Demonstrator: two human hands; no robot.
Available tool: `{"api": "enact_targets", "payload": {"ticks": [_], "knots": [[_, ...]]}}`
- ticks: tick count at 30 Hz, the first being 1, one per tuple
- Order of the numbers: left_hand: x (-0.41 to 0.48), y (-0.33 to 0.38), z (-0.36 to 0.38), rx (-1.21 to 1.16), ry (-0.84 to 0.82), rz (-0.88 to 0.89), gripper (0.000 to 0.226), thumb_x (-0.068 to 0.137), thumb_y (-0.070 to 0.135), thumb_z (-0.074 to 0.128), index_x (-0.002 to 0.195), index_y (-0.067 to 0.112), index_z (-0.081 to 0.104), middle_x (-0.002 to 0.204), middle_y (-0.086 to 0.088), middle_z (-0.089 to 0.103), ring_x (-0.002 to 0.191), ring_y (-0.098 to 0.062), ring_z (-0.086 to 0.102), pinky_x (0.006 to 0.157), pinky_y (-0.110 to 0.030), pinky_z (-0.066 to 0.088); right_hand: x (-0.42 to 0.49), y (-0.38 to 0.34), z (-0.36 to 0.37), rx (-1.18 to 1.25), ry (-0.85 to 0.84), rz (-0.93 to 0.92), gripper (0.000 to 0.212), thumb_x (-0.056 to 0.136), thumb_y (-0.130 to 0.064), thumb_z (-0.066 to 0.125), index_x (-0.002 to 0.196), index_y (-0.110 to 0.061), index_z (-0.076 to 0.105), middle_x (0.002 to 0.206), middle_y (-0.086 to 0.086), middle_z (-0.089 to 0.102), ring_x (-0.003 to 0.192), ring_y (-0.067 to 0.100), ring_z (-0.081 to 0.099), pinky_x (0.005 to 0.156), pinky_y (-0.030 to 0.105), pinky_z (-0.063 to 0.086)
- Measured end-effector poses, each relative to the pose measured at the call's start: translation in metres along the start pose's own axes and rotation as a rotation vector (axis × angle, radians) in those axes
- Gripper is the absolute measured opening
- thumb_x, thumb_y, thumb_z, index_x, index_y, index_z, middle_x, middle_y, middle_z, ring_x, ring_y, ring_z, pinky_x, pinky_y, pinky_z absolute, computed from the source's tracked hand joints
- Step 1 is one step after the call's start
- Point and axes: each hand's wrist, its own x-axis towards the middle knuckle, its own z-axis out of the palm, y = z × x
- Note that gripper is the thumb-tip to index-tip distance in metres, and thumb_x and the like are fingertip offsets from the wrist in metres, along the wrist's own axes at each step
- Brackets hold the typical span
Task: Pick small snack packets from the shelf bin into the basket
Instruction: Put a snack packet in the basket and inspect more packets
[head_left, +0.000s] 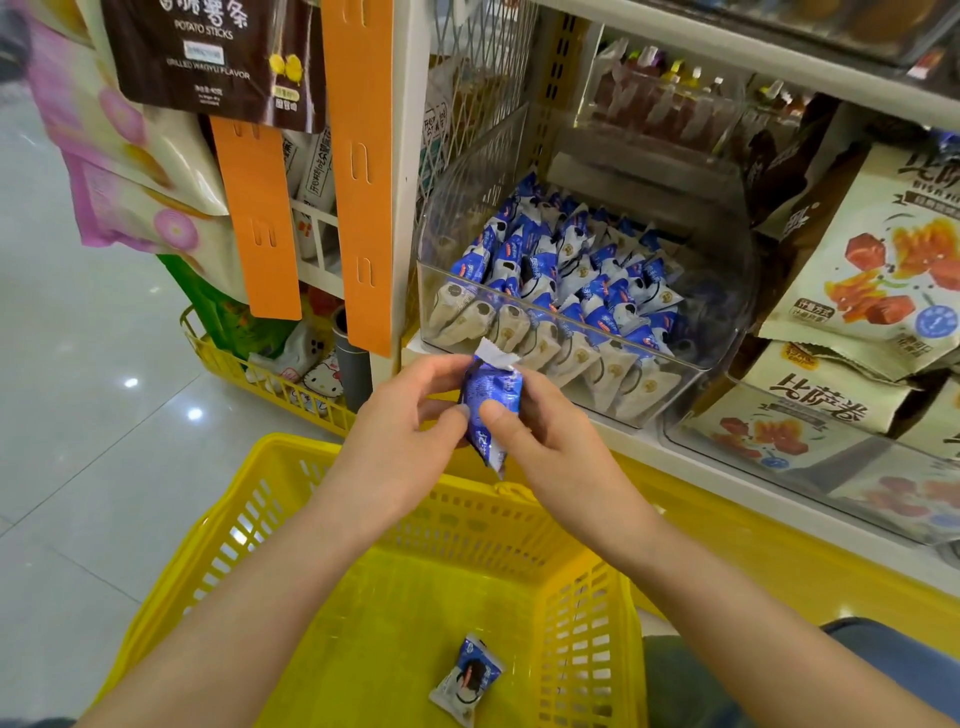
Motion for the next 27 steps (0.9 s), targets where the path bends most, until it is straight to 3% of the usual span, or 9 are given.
{"api": "enact_targets", "payload": {"ticks": [3, 5, 7, 10, 13, 18, 22, 27], "knots": [[-0.001, 0.006, 0.0, -0.213, 0.021, -0.101, 0.024, 0.096, 0.011, 0.044, 0.1, 0.026, 0.062, 0.097, 0.004, 0.068, 0.081, -0.002, 0.067, 0.068, -0.023, 0.057, 0.0, -0.001, -0.003, 0.015, -0.038, -0.05, 0.039, 0.098, -0.021, 0.04, 0.137, -0.02, 0.042, 0.128, -0.005, 0.057, 0.115, 0.007, 0.055, 0.099, 0.03, 0.044], [0.0, 0.007, 0.0, -0.357, -0.021, -0.196, 0.022, 0.094, 0.031, 0.045, 0.101, 0.024, 0.065, 0.097, -0.004, 0.071, 0.09, -0.014, 0.068, 0.077, -0.037, 0.057, 0.0, -0.001, -0.004, 0.018, -0.026, -0.059, 0.039, 0.097, -0.012, 0.043, 0.134, -0.023, 0.044, 0.124, -0.01, 0.058, 0.109, 0.001, 0.056, 0.089, 0.02, 0.048], [0.0, 0.007, 0.0, -0.433, -0.086, -0.244, 0.035, 0.08, 0.046, 0.056, 0.102, 0.021, 0.065, 0.096, -0.004, 0.073, 0.098, -0.023, 0.065, 0.085, -0.041, 0.052, 0.002, 0.001, -0.005, 0.029, 0.031, -0.03, 0.044, 0.092, -0.01, 0.052, 0.133, -0.022, 0.042, 0.114, -0.016, 0.058, 0.092, -0.001, 0.058, 0.072, 0.014, 0.05], [-0.003, 0.006, 0.003, -0.318, -0.172, -0.207, 0.026, 0.083, 0.027, 0.067, 0.107, 0.027, 0.058, 0.098, 0.01, 0.072, 0.1, -0.008, 0.065, 0.083, -0.027, 0.052, 0.007, 0.001, -0.009, 0.002, 0.085, 0.029, 0.044, 0.086, -0.018, 0.06, 0.127, -0.023, 0.046, 0.107, -0.015, 0.057, 0.075, 0.003, 0.056, 0.062, 0.015, 0.05], [-0.004, 0.004, 0.001, -0.295, -0.099, -0.24, 0.03, 0.088, 0.01, 0.059, 0.112, 0.028, 0.055, 0.103, 0.008, 0.071, 0.1, -0.009, 0.065, 0.088, -0.03, 0.049, 0.011, -0.001, -0.013, 0.035, 0.059, 0.053, 0.016, 0.088, -0.021, 0.059, 0.1, -0.031, 0.06, 0.096, -0.009, 0.064, 0.068, -0.005, 0.056, 0.06, 0.009, 0.046], [0.001, 0.01, -0.007, -0.182, -0.152, -0.152, 0.03, 0.09, 0.013, 0.057, 0.111, 0.033, 0.06, 0.103, 0.016, 0.069, 0.093, 0.004, 0.063, 0.07, -0.008, 0.047, 0.015, -0.005, -0.016, 0.172, 0.096, 0.054, 0.002, 0.087, -0.017, 0.06, 0.086, -0.019, 0.06, 0.083, 0.001, 0.065, 0.063, -0.002, 0.059, 0.053, 0.014, 0.048], [0.01, 0.013, -0.012, -0.11, -0.089, -0.143, 0.034, 0.088, 0.019, 0.059, 0.122, 0.024, 0.058, 0.111, 0.01, 0.067, 0.103, -0.003, 0.061, 0.09, -0.023, 0.047, 0.017, -0.009, -0.014, 0.094, 0.214, -0.06, 0.009, 0.083, -0.018, 0.065, 0.087, -0.016, 0.057, 0.082, 0.004, 0.066, 0.069, 0.009, 0.061, 0.055, 0.02, 0.051], [0.019, 0.018, -0.013, -0.21, -0.059, -0.167, 0.03, 0.087, 0.027, 0.059, 0.117, 0.026, 0.056, 0.109, 0.012, 0.066, 0.092, 0.005, 0.062, 0.07, -0.011, 0.046, 0.037, -0.026, -0.033, -0.123, 0.3, -0.199, 0.009, 0.092, -0.024, 0.052, 0.094, -0.032, 0.056, 0.088, -0.011, 0.066, 0.083, 0.003, 0.063, 0.071, 0.019, 0.052]]}}
